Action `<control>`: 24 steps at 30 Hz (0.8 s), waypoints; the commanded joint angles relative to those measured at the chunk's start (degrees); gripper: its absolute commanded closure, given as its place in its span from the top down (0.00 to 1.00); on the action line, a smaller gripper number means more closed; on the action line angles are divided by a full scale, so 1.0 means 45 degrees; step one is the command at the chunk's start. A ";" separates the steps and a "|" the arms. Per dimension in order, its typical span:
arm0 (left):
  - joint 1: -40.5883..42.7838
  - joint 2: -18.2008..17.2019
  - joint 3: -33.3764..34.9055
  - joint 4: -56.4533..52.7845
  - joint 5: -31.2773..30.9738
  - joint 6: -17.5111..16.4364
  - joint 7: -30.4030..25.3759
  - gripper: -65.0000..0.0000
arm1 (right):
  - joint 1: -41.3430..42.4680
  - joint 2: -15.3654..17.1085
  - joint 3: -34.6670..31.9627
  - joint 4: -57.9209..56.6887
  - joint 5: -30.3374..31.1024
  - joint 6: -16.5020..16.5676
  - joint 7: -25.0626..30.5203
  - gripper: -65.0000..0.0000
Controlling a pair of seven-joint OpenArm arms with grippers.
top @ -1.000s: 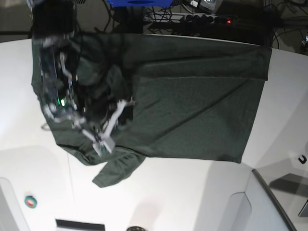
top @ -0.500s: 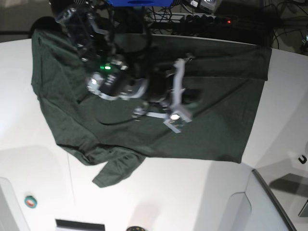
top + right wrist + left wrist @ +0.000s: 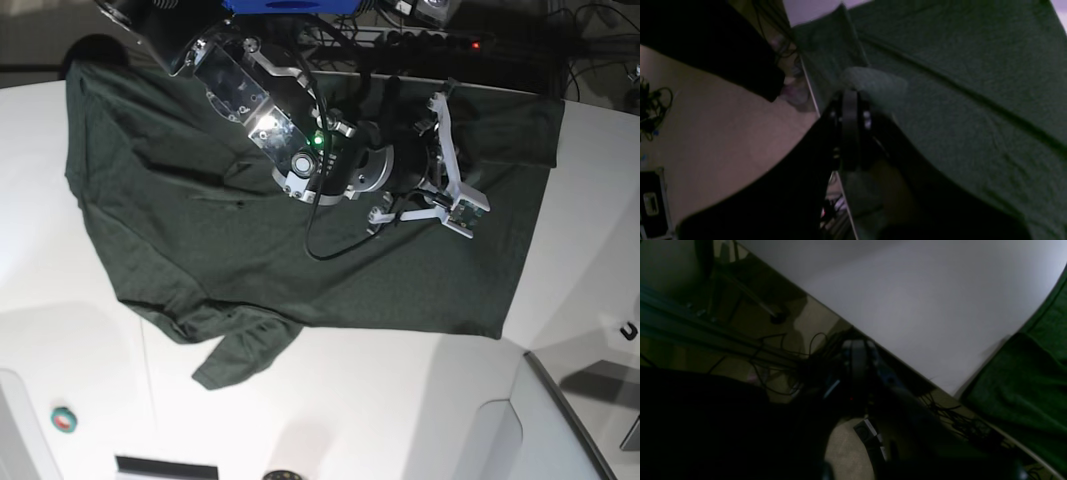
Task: Layout the t-shirt on the table in an organized manner, then fold the t-shirt properly
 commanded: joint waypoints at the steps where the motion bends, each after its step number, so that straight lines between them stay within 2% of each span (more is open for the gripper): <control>1: 0.0104 -0.0261 -0.0127 0.0238 -0.0092 0.0080 -0.0281 0.00 | 0.0271 -0.0236 -0.0045 0.0043 0.0193 -0.0023 0.0380 0.01; 11: 0.0084 -0.0261 -0.0108 0.0238 -0.0092 0.0080 -0.0281 0.00 | 0.0525 -0.0216 0.0542 -0.0328 0.0213 -0.0023 0.0849 0.01; 13: 0.0084 -0.0261 -0.0108 0.0238 -0.0092 0.0080 -0.0281 0.00 | 0.0544 -0.0236 0.0581 -0.0328 0.0213 -0.0023 0.0791 0.04; 14: 0.0084 -0.0261 -0.0108 0.0238 -0.0092 0.0080 -0.0281 0.00 | 0.0603 -0.0236 0.0581 -0.0328 0.0213 -0.0023 0.0771 0.09; 18: 0.0006 -0.0261 -0.0069 0.0238 -0.0092 0.0080 -0.0281 0.00 | 0.0661 -0.0236 0.0561 -0.0133 0.0213 -0.0004 -0.0401 0.47; 19: -0.0014 -0.0261 -0.0010 0.0238 -0.0092 0.0080 -0.0281 0.00 | 0.0642 -0.0216 0.0620 0.0121 0.0213 -0.0004 -0.0479 0.49; 21: -0.0033 -0.0261 0.0029 0.0238 -0.0092 0.0080 -0.0281 0.00 | 0.0603 -0.0040 0.0796 0.0688 0.0213 -0.0004 -0.0538 0.44; 24: -0.0170 -0.0261 0.0029 0.0316 -0.0092 0.0080 -0.0281 0.00 | 0.0232 0.0702 0.2085 0.1528 0.0213 -0.0004 -0.0557 0.35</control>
